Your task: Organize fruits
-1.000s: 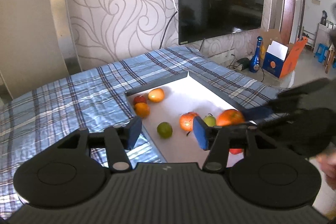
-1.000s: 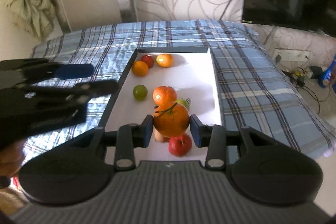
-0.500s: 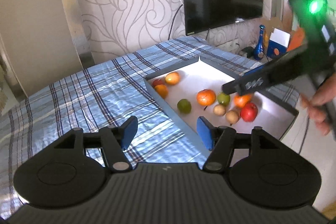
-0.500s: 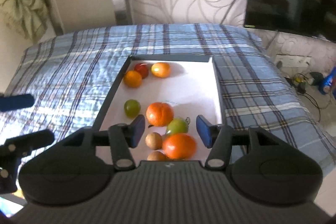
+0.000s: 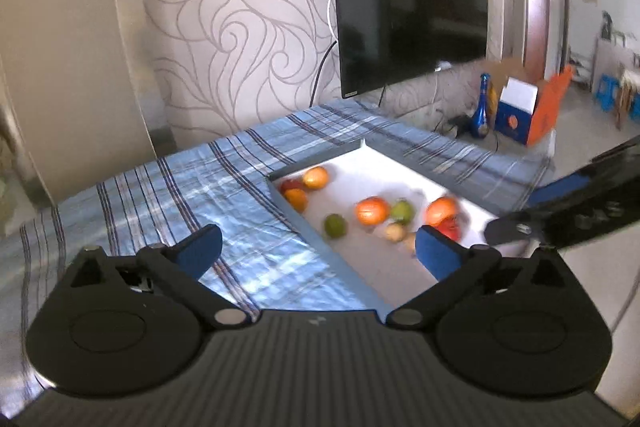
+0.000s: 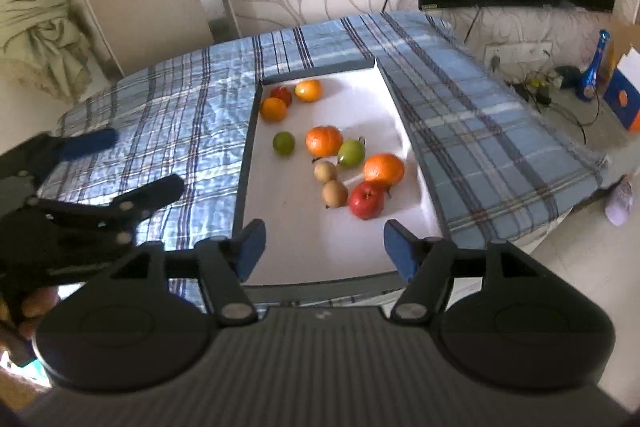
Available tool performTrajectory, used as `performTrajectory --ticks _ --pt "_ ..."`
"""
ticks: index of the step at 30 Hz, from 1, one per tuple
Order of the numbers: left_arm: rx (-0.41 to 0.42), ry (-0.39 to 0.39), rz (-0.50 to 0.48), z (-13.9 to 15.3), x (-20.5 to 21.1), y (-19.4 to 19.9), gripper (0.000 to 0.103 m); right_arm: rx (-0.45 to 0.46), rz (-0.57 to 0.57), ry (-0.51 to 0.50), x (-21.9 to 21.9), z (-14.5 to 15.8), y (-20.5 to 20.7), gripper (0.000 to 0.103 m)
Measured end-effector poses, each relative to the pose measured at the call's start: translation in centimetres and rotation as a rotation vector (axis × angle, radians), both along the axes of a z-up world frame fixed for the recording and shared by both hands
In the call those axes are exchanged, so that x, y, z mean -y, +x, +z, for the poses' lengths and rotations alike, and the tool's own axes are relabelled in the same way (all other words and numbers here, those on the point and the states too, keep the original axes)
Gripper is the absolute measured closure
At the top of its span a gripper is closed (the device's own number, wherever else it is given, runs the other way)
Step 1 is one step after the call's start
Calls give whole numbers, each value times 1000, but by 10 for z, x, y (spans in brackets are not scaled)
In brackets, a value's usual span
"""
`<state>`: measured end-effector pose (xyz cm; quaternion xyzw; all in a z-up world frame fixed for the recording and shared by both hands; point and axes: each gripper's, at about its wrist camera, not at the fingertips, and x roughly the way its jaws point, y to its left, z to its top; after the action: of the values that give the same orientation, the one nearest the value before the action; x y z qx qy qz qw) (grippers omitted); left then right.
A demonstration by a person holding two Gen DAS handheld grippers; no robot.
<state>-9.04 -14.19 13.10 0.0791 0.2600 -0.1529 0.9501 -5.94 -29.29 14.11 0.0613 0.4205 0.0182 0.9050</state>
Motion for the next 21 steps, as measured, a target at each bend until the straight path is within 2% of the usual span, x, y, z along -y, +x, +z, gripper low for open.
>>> performTrajectory --ticks 2,5,7,9,13,16,21 --pt "-25 -29 -6 3 17 -12 0 26 20 -1 13 3 -4 36" --pt "12 34 9 5 51 -28 0 60 32 -2 35 6 -17 35" --pt "15 36 20 6 71 -37 0 66 33 -2 50 4 -27 35" --pt "21 43 41 5 91 -45 0 51 36 -3 67 0 -37 35" --pt "60 84 170 4 125 -57 0 7 30 -9 98 -9 -54 35" --pt "30 45 229 4 137 -61 0 -37 60 -5 107 -22 -65 35" --pt "30 25 279 3 151 -69 0 -107 155 -40 105 -38 -81 35"
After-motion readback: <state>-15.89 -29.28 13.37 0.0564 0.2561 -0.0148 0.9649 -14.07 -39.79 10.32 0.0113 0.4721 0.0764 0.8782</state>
